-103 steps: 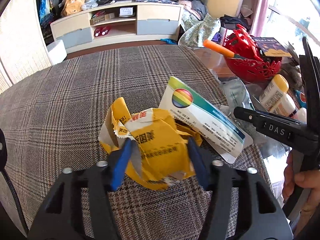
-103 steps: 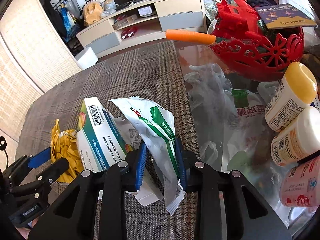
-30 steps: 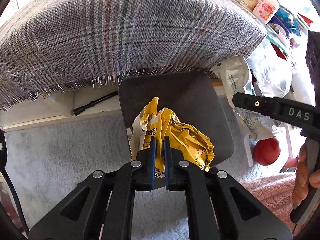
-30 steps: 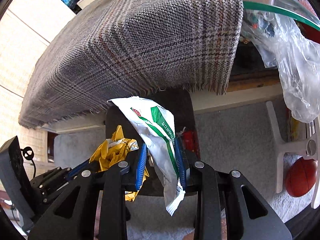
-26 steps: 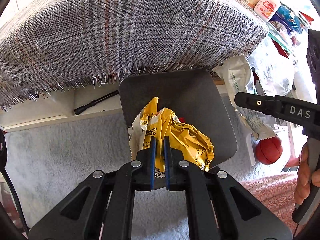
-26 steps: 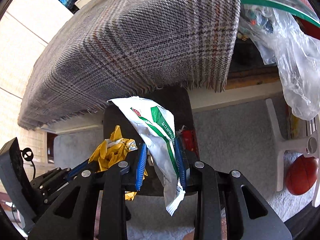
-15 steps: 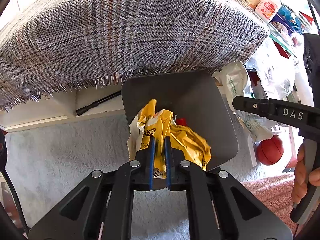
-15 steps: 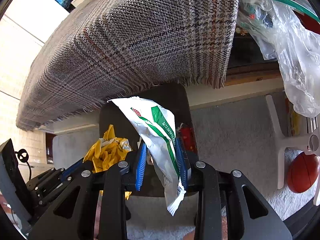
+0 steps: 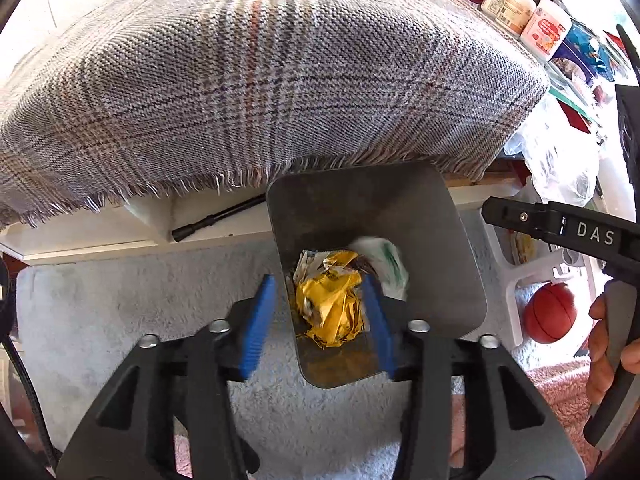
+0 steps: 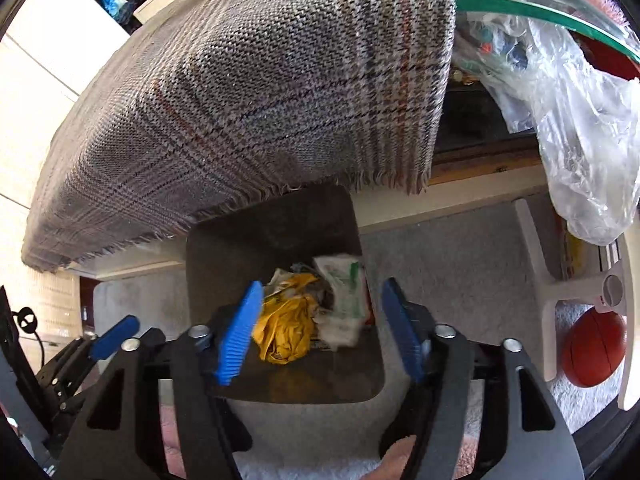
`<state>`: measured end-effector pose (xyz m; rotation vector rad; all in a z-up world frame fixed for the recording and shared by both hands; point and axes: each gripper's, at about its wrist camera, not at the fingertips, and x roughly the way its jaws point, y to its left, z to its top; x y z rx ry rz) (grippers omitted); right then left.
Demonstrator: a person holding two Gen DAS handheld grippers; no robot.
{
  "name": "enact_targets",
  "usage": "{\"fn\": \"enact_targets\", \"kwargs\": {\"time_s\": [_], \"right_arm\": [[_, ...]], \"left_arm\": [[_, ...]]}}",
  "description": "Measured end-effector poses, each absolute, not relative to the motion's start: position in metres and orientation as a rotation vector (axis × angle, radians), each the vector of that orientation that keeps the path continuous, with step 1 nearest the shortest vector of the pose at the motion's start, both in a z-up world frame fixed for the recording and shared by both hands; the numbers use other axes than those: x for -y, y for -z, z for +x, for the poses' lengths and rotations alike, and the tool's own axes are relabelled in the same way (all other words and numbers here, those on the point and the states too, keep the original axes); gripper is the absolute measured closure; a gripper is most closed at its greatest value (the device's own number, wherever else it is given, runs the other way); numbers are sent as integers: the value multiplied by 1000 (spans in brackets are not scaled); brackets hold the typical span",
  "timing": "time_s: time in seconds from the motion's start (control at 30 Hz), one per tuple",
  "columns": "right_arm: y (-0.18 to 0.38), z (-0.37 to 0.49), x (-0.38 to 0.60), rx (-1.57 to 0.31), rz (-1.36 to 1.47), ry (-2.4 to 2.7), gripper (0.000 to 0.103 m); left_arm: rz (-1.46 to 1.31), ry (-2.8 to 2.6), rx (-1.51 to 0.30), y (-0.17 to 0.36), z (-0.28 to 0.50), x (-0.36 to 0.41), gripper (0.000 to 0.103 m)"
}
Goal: Collect trash
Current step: 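Carry both items down to the dark bin and open both tools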
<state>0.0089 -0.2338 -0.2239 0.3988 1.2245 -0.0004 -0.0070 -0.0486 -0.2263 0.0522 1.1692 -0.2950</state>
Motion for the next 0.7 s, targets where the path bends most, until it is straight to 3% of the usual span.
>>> {"fn": "enact_targets", "kwargs": {"time_s": [0.1, 0.2, 0.27, 0.37, 0.47, 0.7], "right_arm": [[220, 9, 233, -1210, 369, 23, 15], [216, 9, 233, -1191, 348, 34, 8], [215, 9, 234, -1181, 345, 41, 7], [215, 9, 235, -1175, 353, 35, 7], [214, 10, 235, -1178, 365, 32, 7], [191, 5, 249, -1120, 487, -22, 7]], "left_arm": [[57, 292, -1161, 224, -8, 49, 42], [58, 289, -1154, 223, -8, 49, 31], [55, 287, -1153, 222, -8, 48, 20], [50, 282, -1154, 221, -9, 47, 13], [44, 284, -1155, 217, -9, 46, 8], [36, 266, -1093, 177, -10, 35, 8]]}}
